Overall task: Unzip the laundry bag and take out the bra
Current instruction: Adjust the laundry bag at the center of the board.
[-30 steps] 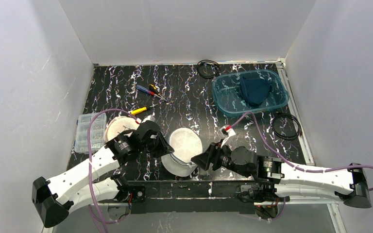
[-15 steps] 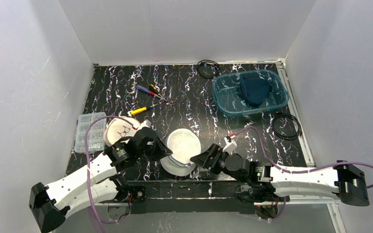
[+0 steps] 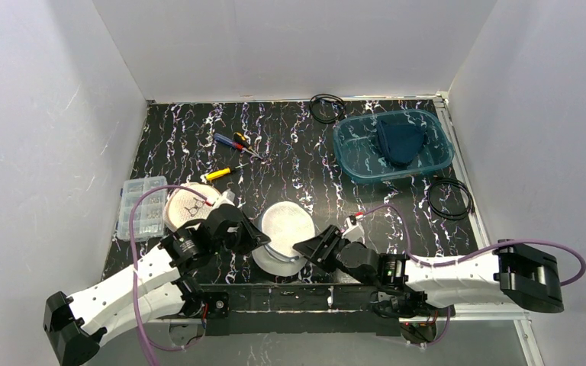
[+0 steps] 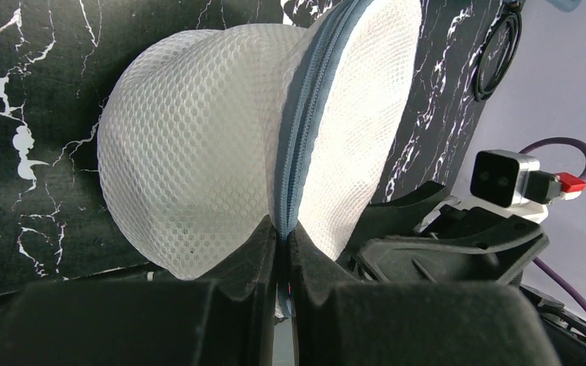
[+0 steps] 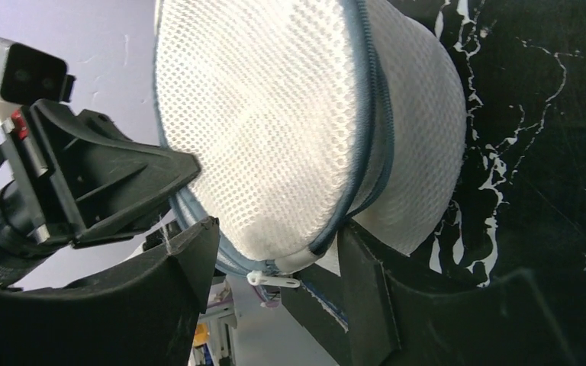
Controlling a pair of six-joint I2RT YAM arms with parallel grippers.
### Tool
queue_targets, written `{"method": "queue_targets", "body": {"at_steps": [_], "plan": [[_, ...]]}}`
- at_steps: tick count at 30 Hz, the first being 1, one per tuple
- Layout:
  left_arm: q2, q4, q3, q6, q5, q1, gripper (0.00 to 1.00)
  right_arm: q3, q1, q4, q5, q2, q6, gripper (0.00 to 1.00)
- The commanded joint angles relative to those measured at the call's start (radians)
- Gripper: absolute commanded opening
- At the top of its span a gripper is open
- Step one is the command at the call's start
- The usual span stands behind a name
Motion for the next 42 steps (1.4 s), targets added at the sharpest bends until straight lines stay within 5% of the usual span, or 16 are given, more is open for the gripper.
{"method": "queue_targets", "body": {"at_steps": [1,4,13,21,26,32,42], "plan": [[-0.015,-0.003,-0.009,-0.003,-0.040,-0.013,0.02,0.045,0.003,0.075,0.026,0.063,0.025,0.64],[-0.019,-0.001,-0.014,-0.009,-0.047,-0.021,0.02,0.044,0.002,0.113,0.017,0.110,0.029,0.58],[-0.058,-0.072,0.003,0.029,-0.069,-0.025,0.05,0.142,0.001,-0.018,0.042,0.032,-0.240,0.01],[-0.207,-0.367,0.167,0.166,-0.227,-0.026,0.51,0.447,-0.156,-0.424,-0.247,0.001,-0.774,0.01],[-0.269,-0.490,0.279,0.234,-0.378,-0.025,0.54,0.716,-0.268,-0.647,-0.505,0.133,-1.094,0.01],[-0.426,-0.359,0.236,0.397,-0.480,-0.025,0.59,0.969,-0.284,-0.752,-0.697,0.310,-1.310,0.01],[-0.398,-0.367,0.185,0.449,-0.321,-0.025,0.71,0.634,-0.402,-0.552,-0.853,0.201,-1.213,0.01]]}}
